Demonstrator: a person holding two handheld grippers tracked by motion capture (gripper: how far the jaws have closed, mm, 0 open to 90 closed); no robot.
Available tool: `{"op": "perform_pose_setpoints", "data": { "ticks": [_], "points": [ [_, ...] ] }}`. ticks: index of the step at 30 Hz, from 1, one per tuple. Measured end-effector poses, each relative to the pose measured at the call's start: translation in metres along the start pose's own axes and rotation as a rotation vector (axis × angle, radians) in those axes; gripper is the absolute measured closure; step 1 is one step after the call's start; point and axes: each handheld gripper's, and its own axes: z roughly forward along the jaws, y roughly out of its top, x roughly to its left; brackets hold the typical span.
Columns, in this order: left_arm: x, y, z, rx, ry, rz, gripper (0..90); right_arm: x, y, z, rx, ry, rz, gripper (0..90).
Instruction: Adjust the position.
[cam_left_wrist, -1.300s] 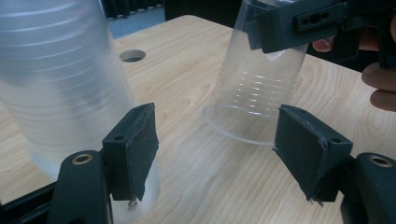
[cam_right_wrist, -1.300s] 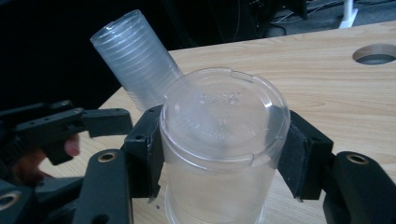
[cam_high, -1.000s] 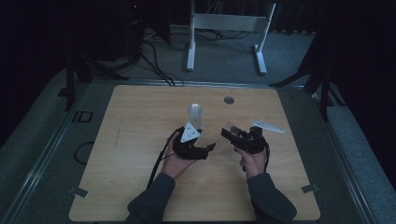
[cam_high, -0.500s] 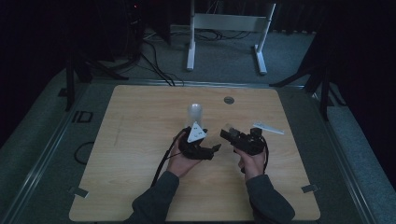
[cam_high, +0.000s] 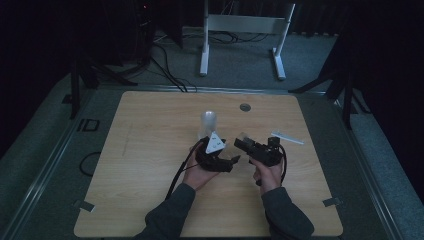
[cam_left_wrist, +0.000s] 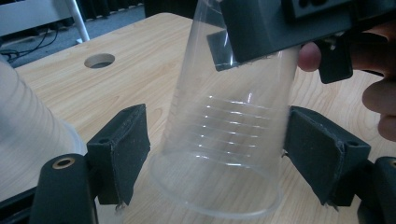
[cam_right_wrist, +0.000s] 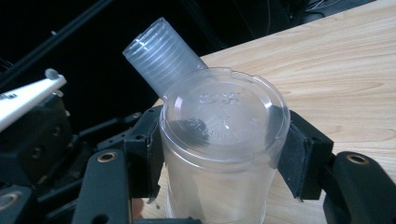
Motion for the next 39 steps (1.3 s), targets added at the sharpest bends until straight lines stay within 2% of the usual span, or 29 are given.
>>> {"op": "perform_pose_setpoints", "data": {
  "ticks": [13,21,26,32,39],
  "points": [
    [-0.001,-0.003,0.007,0.000,0.001,-0.005,21.4,-0.010,-0.003,0.000,-0.023,0.067,0.109,40.7],
    [-0.002,-0.003,0.008,0.004,0.000,0.002,21.4,-0.013,-0.004,-0.001,-0.029,0.082,0.130,40.8],
    [-0.005,-0.003,0.009,0.005,0.014,0.015,23.6,-0.013,-0.004,0.000,-0.025,0.085,0.127,40.8],
    [-0.005,-0.002,0.008,0.006,0.012,0.023,26.3,-0.013,-0.004,0.000,-0.022,0.086,0.127,40.6],
    [-0.005,-0.003,0.006,0.011,0.009,0.030,27.6,-0.012,-0.002,0.000,-0.002,0.082,0.097,36.4]
  ]
}}
